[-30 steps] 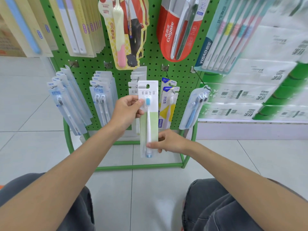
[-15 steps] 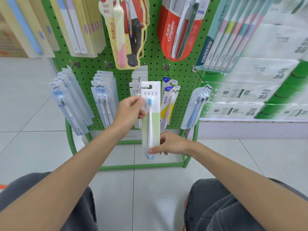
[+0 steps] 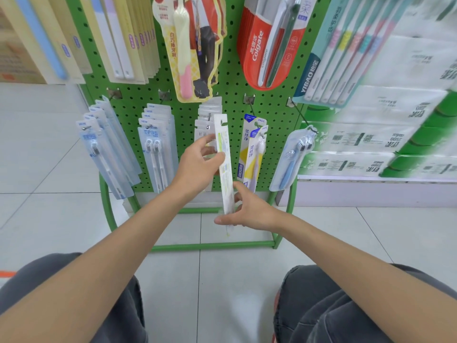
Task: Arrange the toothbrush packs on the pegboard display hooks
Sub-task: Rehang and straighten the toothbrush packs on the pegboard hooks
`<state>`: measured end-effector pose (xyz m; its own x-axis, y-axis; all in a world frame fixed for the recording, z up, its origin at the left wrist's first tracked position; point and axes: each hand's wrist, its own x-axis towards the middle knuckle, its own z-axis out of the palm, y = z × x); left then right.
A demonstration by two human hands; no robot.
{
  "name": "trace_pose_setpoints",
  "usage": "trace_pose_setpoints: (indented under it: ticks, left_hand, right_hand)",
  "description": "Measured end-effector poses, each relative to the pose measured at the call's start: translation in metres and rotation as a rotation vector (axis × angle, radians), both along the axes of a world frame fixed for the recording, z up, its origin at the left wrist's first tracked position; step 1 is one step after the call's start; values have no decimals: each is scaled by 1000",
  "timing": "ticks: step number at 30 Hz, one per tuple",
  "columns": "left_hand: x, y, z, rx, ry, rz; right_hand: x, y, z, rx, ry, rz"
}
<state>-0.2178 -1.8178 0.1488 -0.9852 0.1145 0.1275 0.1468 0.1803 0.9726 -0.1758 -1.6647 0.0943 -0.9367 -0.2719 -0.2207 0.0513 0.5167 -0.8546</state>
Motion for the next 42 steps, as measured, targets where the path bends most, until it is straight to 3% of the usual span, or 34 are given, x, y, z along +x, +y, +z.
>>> trace_pose_setpoints:
  ticks: [5,16,23,29,35,42]
  left_hand:
    - [2,-2,-1,81,-14,-47]
    - [-2,3,-1,52,-86,-86]
    - [-3,5,-5,4,-105,-105]
    - [2,5,-6,-2,-109,-141]
    - [3,3,-4,30,-144,-161]
    - [-1,-3,-2,81,-139,-195]
  right_hand:
    - [-5,8,0,25,2,7]
    - [-17,13,17,156,0,86]
    - [-36,22,66,-65,167,-233]
    - [-42,25,85,-139,239,-278]
    - [-48,20,85,-155,275,-308]
    - [-51,15,80,-41,427,-367]
